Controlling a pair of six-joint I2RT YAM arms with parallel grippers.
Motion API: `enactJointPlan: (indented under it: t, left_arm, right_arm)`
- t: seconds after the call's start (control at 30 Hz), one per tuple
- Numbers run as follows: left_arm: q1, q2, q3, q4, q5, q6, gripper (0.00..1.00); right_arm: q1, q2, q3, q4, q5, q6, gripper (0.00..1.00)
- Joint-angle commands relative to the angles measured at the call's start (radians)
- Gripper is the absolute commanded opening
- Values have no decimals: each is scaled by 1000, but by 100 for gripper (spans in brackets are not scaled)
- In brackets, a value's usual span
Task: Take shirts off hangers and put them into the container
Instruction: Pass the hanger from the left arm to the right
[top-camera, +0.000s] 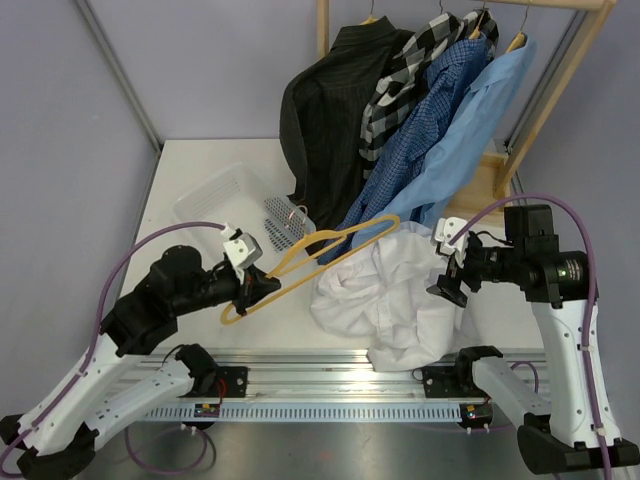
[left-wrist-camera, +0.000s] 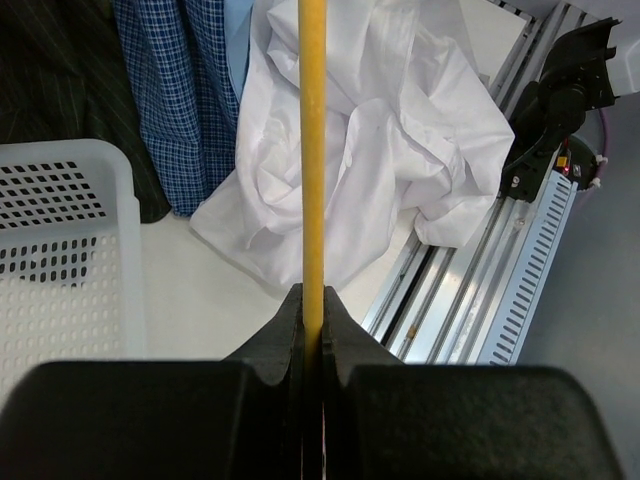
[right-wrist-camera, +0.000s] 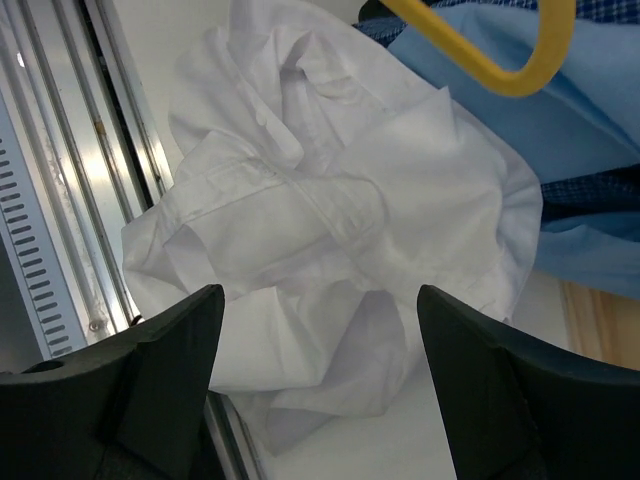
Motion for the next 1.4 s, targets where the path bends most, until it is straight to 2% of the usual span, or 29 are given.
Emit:
enactJointPlan:
  t: [0.0,0.5,0.7,0.8,0.93,1.03,1.23,1.37]
  left_arm:
    - [1,32,28,55,52,24,0]
    - [0,89,-28,121,196,73,0]
    - [1,124,-33,157,240,65,0]
    - [1,137,-38,179,259,62,0]
    - [0,143,-31,188,308,71,0]
    - [0,137,-27,188,338,91,0]
    - [1,121,-24,187,339,137,0]
    - [0,126,-21,187,334,160,0]
  right_arm:
    - [-2,33,91,-160,-82,-81,86]
    - [4,211,260,-295,-326,-216,87]
    - [79,250,245,-294,-358,-222,87]
    - [131,262,220,-257,-360,-185,87]
    - [253,267,159,-110,-294,-51,87]
    - [289,285,154,-78,-281,-13,86]
    - [335,322,162,-80,-298,7,76]
    - [344,317,153,-97,-315,7,60]
